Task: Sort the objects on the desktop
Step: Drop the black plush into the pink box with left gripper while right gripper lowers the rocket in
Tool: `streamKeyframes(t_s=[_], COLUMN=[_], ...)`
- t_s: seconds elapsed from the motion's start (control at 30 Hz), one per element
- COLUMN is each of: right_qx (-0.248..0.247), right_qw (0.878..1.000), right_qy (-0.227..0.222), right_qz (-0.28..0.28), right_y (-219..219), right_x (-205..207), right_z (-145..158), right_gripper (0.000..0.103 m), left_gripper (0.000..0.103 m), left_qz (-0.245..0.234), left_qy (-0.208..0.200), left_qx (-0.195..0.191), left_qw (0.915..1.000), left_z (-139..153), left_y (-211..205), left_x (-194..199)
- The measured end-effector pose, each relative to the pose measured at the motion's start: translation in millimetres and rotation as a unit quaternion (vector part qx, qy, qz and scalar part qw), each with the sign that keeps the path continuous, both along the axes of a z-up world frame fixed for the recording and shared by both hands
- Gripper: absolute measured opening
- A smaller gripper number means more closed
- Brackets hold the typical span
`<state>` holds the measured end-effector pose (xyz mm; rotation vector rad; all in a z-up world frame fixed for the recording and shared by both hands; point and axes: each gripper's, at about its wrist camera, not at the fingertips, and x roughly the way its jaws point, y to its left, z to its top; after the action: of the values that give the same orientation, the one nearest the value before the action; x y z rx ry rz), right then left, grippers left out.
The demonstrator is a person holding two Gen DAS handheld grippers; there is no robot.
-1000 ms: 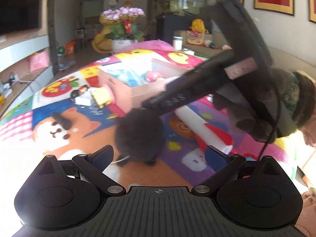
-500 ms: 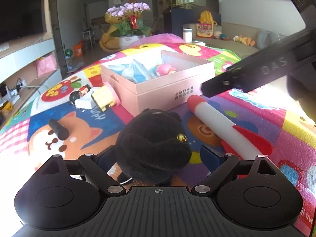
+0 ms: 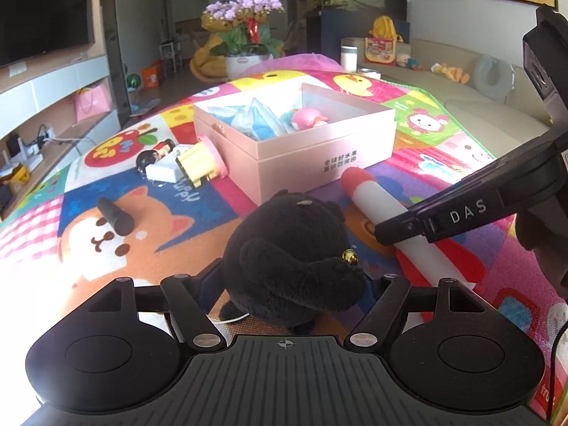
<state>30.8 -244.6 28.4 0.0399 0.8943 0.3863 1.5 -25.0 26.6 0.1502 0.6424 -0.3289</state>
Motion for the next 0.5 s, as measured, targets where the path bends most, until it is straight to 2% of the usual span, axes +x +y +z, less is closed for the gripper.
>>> streamKeyframes(t_s=[0.3,0.5], right_qx=[-0.018,-0.009], right_qw=[1.000,1.000], right_qy=[-0.009,-0.019], right_qz=[-0.014,-0.021], right_y=[-23.3,-42.4], right_x=[-21.1,-38.0], right_z=[10.8,26.5], right_gripper=[0.030,0.030], left_gripper=[0.080,0.074], left_qz=[0.001,-0.005], left_qy=[0.004,-0.003], left_qx=[0.031,0.053], left_qw=[0.9995,0.9986], left_z=[-6.1,-5.7], left_y=[-14.2,-22.6], left_x=[18.2,12.0])
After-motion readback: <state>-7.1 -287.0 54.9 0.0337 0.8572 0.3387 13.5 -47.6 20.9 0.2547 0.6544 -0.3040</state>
